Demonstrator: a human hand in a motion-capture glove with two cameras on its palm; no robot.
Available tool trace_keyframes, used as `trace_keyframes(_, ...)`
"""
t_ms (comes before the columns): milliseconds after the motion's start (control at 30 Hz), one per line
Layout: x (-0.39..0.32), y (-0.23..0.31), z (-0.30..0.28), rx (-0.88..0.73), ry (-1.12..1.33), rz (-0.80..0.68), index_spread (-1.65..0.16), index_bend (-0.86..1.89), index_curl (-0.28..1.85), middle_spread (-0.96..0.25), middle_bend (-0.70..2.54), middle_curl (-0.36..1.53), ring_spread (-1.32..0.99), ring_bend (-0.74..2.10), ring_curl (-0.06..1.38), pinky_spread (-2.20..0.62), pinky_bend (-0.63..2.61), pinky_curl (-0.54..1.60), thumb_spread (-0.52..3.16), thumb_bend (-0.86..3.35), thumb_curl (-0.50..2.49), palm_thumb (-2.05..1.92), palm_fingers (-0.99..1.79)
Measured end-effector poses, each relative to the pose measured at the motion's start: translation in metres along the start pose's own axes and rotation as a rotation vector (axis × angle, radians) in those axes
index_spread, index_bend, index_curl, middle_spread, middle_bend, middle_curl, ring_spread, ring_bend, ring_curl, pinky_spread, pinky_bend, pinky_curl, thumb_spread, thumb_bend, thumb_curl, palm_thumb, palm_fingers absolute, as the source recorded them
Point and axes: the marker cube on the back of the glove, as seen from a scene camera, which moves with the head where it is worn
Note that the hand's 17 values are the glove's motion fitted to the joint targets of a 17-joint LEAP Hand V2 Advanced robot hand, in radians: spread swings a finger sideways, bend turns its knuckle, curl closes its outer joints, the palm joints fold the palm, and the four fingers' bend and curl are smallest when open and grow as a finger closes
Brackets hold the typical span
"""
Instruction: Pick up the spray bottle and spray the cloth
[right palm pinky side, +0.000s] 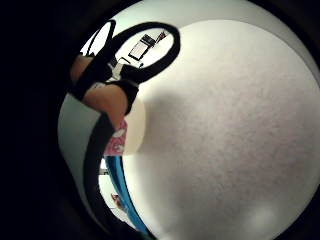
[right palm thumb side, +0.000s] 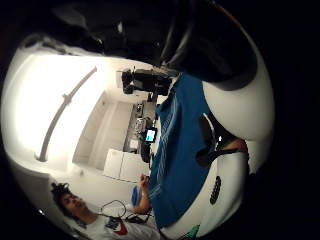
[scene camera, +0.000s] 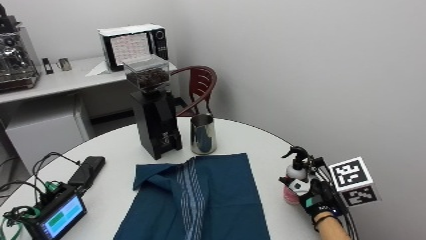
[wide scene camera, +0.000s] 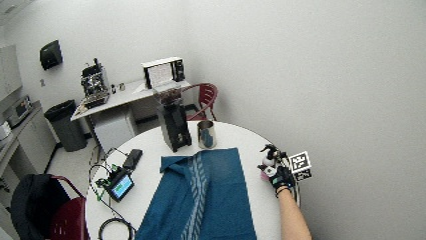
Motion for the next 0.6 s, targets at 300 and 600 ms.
trace_keyframes(300,-0.040,-0.012,-0.039,0.027,-0.081,-0.136,-0.31,0.07,0.15,-0.10,0.40,0.43,-0.09,0.59,0.40,0.20,0.36,0.36,0.98,0.05,0.43,1.01,0.87)
trace_keyframes(600,-0.114,-0.023,-0.081,-0.118,0.097,-0.268,-0.29,0.05,0.14,-0.11,0.39,0.45,-0.12,0.60,0.41,0.13,0.45,0.38,0.89,0.02,0.49,1.05,0.90)
